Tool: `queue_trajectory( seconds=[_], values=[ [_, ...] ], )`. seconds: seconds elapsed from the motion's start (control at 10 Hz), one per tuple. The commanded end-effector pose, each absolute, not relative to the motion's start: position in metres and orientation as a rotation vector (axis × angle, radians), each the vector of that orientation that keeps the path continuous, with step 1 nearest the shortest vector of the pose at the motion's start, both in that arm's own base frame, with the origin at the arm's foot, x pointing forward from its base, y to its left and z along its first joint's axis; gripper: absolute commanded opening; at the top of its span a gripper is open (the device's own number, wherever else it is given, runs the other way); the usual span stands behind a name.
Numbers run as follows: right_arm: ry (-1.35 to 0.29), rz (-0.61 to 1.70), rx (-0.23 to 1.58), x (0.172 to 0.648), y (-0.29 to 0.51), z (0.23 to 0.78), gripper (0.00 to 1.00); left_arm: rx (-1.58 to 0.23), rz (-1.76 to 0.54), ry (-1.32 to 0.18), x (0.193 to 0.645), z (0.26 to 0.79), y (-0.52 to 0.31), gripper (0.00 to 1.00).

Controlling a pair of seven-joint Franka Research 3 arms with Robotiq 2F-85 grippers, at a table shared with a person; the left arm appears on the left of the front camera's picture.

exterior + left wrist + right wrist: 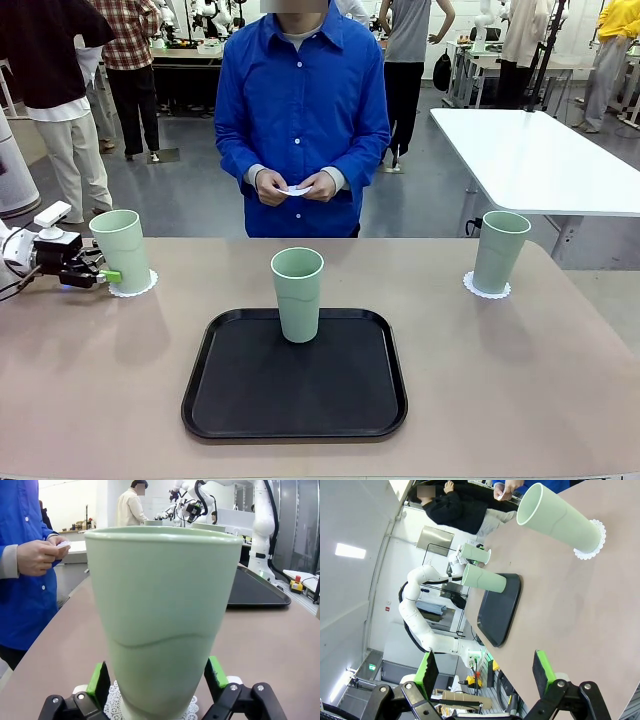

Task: Place coasters on the table and set cups on them.
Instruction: Take one Reusable plastic cup from the Flat Tray and place it on a coaster set by the human.

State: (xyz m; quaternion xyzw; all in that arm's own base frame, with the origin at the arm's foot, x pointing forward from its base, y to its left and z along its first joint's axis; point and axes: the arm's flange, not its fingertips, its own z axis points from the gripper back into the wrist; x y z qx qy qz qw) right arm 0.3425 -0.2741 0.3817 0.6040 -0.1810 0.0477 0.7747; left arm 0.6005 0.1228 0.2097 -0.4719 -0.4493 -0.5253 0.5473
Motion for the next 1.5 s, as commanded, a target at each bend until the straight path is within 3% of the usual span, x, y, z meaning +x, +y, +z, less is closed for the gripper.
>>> queue_trajectory(
  seconds=[0.0,1.0,1.2,1.4],
  values=[
    [-0.392,0.106,1.306,0.342,-0.274,0.383,1.0,-1.139,-1.244,-1.045,0.607,0.212,0.129,1.0],
    [-0.392,0.106,1.306,0.342,-0.274,0.383,1.0,-1.083,-1.253,-0.99,0.602,0.227,0.163,1.0],
    [-0.392,0.106,1.306,0.342,-0.274,0.383,1.0,-0.975,-1.284,-0.944,0.589,0.252,0.175,1.0],
    [-0.392,0.106,1.306,0.342,-0.274,0.383,1.0,-0.754,-1.224,-0.783,0.56,0.306,0.177,1.0]
  ],
)
